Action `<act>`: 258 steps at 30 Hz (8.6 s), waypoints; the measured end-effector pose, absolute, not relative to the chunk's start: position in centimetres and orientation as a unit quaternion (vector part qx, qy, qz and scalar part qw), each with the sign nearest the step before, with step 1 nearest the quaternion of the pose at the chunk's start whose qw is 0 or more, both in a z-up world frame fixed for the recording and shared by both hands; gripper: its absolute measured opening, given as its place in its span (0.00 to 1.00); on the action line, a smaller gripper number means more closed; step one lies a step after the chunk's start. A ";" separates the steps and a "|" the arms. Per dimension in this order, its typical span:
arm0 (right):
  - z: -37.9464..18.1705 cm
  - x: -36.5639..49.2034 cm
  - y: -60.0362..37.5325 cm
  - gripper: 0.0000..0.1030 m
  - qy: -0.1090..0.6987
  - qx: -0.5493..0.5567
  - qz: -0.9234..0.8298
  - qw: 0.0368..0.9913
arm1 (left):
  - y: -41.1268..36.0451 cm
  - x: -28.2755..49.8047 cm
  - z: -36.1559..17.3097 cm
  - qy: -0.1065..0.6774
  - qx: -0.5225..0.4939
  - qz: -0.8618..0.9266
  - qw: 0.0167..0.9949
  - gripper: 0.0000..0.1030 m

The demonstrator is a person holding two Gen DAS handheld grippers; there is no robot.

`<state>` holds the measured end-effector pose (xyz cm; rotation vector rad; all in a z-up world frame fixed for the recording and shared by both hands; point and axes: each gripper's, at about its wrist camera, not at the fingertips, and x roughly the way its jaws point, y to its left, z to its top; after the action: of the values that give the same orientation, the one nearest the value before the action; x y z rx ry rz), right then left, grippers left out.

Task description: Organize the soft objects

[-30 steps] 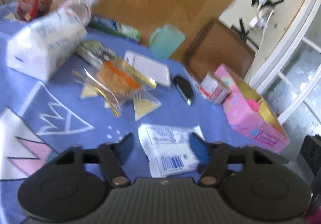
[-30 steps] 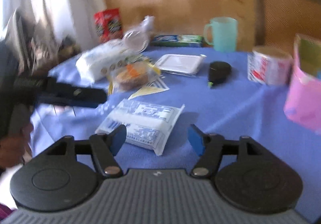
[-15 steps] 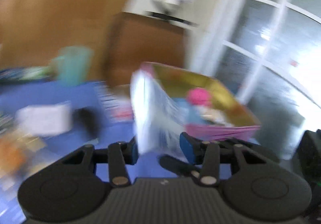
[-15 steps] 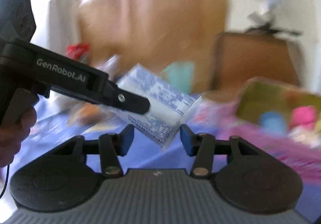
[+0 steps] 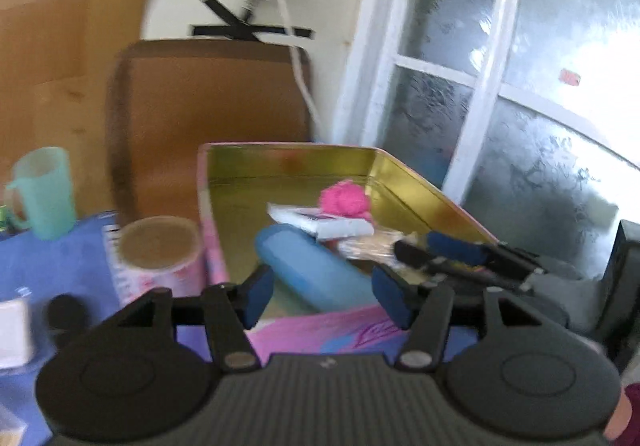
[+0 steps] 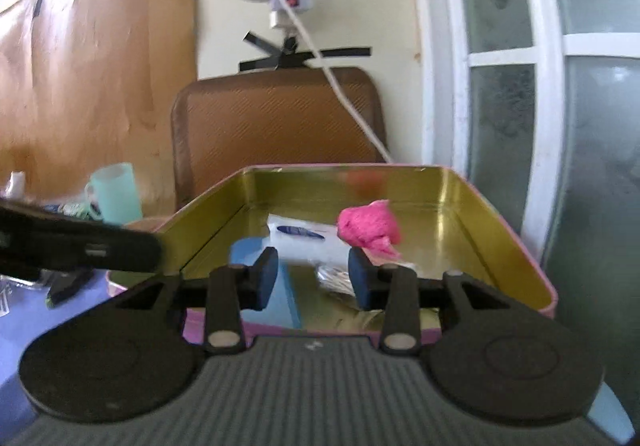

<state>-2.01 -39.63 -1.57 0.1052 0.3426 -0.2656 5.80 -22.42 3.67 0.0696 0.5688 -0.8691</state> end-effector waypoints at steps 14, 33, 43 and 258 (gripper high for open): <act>0.6 0.0 -29.9 0.40 0.160 0.068 0.079 0.982 | 2.5 2.6 -1.8 0.298 -0.078 -0.217 0.926 0.56; -5.1 21.4 -19.7 0.21 0.415 0.195 0.189 0.869 | 8.6 4.7 -5.0 0.290 -0.145 -0.158 0.933 0.58; 3.0 6.5 -20.9 0.08 0.238 0.018 0.222 0.945 | 8.9 4.6 -5.1 0.291 -0.161 -0.162 0.929 0.60; 1.2 -1.1 -32.9 0.50 0.173 -0.023 0.013 0.985 | -22.2 7.1 5.9 0.242 -0.013 -0.417 0.876 0.52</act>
<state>-1.11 -32.88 1.16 -0.0462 0.3485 0.0269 7.11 -22.16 5.90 -0.0264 0.5046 -0.8708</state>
